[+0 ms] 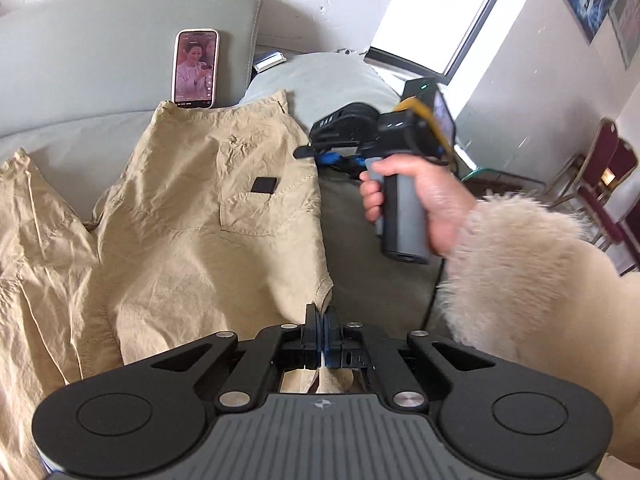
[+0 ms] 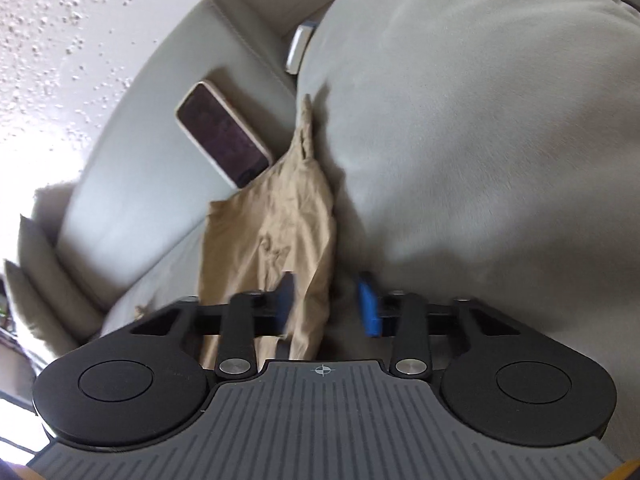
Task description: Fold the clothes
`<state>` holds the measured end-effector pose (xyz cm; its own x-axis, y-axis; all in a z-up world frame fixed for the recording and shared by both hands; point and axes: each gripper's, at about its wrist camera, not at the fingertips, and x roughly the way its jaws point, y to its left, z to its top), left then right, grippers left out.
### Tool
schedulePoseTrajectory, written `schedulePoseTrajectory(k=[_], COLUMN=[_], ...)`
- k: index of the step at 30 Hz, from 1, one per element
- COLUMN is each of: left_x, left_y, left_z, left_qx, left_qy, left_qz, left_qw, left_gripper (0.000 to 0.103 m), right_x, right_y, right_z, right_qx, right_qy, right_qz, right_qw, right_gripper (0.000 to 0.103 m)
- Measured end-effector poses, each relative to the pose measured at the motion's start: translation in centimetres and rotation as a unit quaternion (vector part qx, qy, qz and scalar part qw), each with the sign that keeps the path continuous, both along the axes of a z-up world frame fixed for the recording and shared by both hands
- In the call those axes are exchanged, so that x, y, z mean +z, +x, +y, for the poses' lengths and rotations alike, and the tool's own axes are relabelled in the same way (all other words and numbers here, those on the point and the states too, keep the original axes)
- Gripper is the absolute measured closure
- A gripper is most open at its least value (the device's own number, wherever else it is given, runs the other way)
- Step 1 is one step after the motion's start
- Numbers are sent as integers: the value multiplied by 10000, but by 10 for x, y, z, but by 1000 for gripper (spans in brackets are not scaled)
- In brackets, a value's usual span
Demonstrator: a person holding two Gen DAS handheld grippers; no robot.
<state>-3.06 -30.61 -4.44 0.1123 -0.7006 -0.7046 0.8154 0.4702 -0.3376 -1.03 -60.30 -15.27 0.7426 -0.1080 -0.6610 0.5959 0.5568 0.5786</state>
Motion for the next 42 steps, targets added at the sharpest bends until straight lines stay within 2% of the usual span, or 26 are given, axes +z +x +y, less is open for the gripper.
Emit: schedulePoseTrajectory(k=[3,5,7,11,16,20,24,27,30,32,34,37,38,40,42], left_x=[-5,-5,-4,-1,-1,-11,-40,-61,-72,-72,-73,-76,-77,-86,-93], left_y=[14,21,27,40,56,66,68,68,61,60,61,63,63,64,63], left_z=[10,21,36,74,143,205,250,280,300,305,306,305,305,305,306], left_qx=[76,186,321,689,1329,2084,2745,3177,3368,3388,3387,3373,3368,3337,3300], left_qy=[-179,-317,-472,-890,-1499,-1637,-1388,-1188,-1084,-1134,-1026,-768,-682,-367,-77], left_qz=[271,405,515,706,919,978,1363,1666,1843,1794,1784,1791,1794,2010,2215], left_qw=[9994,9985,9970,9911,9754,9593,9417,9258,9170,9166,9181,9210,9218,9203,9176], left_gripper=[102,102,102,102,103,103,103,103,103,103,103,103,101,94,83], right_x=[1,10,27,74,128,149,140,112,75,67,62,79,82,80,68], right_y=[16,28,40,73,122,166,207,236,255,257,257,249,248,250,253], right_z=[-1,7,23,74,168,255,342,397,442,459,475,488,491,495,489], right_qx=[-21,23,102,440,1212,1913,2593,3040,3384,3378,3326,3113,3126,3255,3594], right_qy=[-312,-705,-1056,-1605,-2159,-2333,-2375,-2214,-2212,-2215,-2214,-2415,-2474,-2499,-2072], right_qz=[168,345,279,-139,-698,-979,-913,-556,-115,-152,-256,-807,-802,-588,10], right_qw=[9994,9969,9940,9860,9663,9484,9317,9249,9146,9147,9163,9156,9136,9100,9099], right_gripper=[98,100,102,103,103,103,103,103,103,103,103,103,103,99,92])
